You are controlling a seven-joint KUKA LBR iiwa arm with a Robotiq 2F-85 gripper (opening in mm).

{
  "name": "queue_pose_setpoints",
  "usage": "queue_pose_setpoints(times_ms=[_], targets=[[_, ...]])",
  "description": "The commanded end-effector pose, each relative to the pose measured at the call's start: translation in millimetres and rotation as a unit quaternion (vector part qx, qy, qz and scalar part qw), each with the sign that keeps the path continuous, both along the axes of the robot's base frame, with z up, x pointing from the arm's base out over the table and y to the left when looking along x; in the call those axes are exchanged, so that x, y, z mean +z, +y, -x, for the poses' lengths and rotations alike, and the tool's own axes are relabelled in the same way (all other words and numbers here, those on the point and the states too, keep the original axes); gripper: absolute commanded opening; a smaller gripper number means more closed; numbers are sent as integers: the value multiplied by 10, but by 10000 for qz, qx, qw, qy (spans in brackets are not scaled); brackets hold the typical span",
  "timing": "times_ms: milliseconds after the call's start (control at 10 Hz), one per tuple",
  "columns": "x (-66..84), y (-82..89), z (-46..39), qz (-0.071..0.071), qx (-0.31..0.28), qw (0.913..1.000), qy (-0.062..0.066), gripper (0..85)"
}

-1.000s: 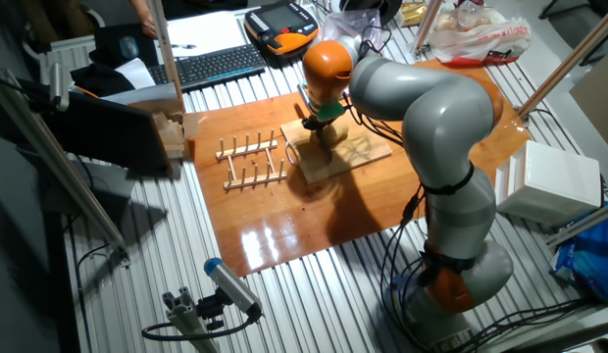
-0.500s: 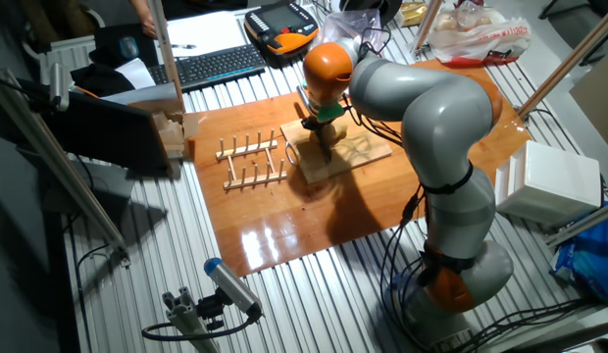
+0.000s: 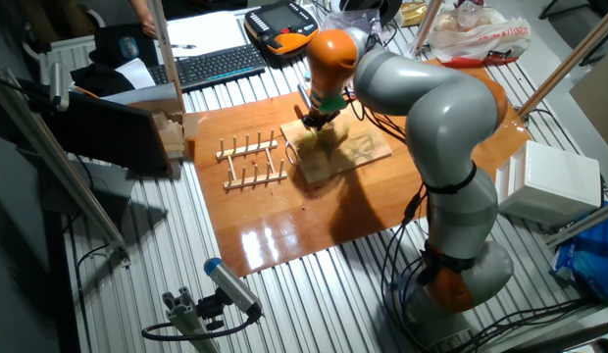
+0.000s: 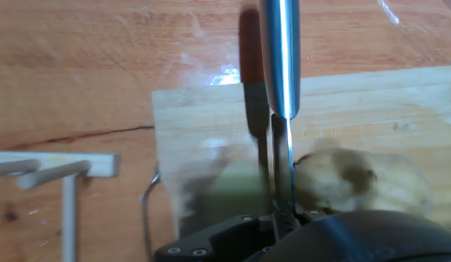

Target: Chop the potatoes

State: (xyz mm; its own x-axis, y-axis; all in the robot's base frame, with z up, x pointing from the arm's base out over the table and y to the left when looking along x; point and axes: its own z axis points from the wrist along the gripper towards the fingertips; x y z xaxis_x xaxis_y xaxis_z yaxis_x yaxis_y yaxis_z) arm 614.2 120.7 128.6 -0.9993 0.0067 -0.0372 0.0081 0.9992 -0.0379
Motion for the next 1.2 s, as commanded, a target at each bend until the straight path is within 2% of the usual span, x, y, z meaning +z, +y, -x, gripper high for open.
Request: queue_pose_setpoints(times_ms=[0,100,200,300,400,600,700,800,900,1000,1100], targets=[[201,29,57,-80,-96,9999,34,0],[335,73,162,-143,-196,9997,70,0],[430,126,263,-122,-297,9994,98,0],[493,172,360,-116,-397,9991,118,0],[517,195,412,-155,-481,9986,140,0],[517,195,412,-192,-451,9987,158,0],[517,195,412,-146,-296,9994,60,0],[517,195,412,-156,-54,9998,-118,0],[517,195,412,-280,214,9992,-199,0],[517,195,412,-317,336,9987,-237,0],[517,195,412,-446,363,9981,-242,0]])
